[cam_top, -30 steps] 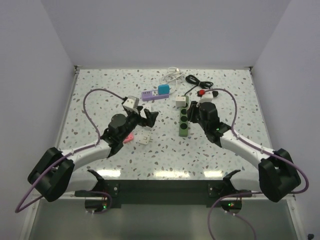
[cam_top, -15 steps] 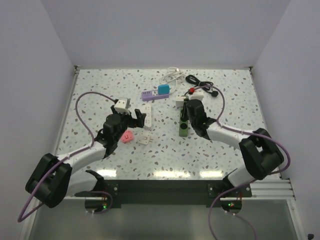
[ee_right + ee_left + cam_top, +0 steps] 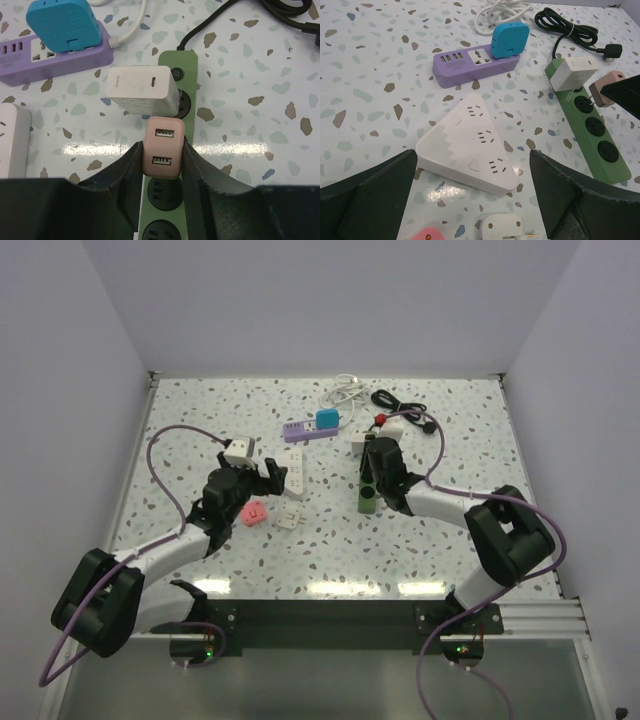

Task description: Insert the plug

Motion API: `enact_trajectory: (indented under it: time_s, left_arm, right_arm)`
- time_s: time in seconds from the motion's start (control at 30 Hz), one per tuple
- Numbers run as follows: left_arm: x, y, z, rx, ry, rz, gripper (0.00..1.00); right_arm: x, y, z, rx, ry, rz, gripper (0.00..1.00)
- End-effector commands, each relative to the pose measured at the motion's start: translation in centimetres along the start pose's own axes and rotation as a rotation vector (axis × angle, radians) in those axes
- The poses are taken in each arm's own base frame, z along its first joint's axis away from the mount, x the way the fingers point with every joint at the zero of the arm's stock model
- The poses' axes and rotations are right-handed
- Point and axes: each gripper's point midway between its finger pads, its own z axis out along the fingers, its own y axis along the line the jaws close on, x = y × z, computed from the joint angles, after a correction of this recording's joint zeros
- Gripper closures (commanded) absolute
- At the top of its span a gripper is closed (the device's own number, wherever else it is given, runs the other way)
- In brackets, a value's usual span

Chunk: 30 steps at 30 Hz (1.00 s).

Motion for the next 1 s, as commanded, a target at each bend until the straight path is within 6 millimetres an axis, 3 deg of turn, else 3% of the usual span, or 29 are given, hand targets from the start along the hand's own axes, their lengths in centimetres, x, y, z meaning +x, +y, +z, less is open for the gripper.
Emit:
enact_trajectory:
  time_s: [0.0, 0.53, 0.8, 0.97]
  left_arm:
    - [-0.1, 0.1, 0.1, 0.011, -0.013, 0.007, 0.0]
    - [0.0, 0.1, -0.1, 0.02, -0.01, -0.003, 0.0]
    - [-0.2, 0.1, -0.4, 0.023, -0.017, -0.004, 0.0]
    - [-0.5, 0.2, -0.5, 0.02, -0.023, -0.005, 0.0]
  right_arm:
    - [-2.7, 1.0, 0.3, 0.0, -0.091, 0.059, 1.0]
    - [-0.5, 0.9, -3.7, 0.065, -0.045, 0.023, 1.0]
    - [0.7, -0.1, -3.9, 0.102, -0.034, 0.017, 1.0]
    - [0.6, 0.3, -3.8, 0.083, -0.031, 0.022, 1.0]
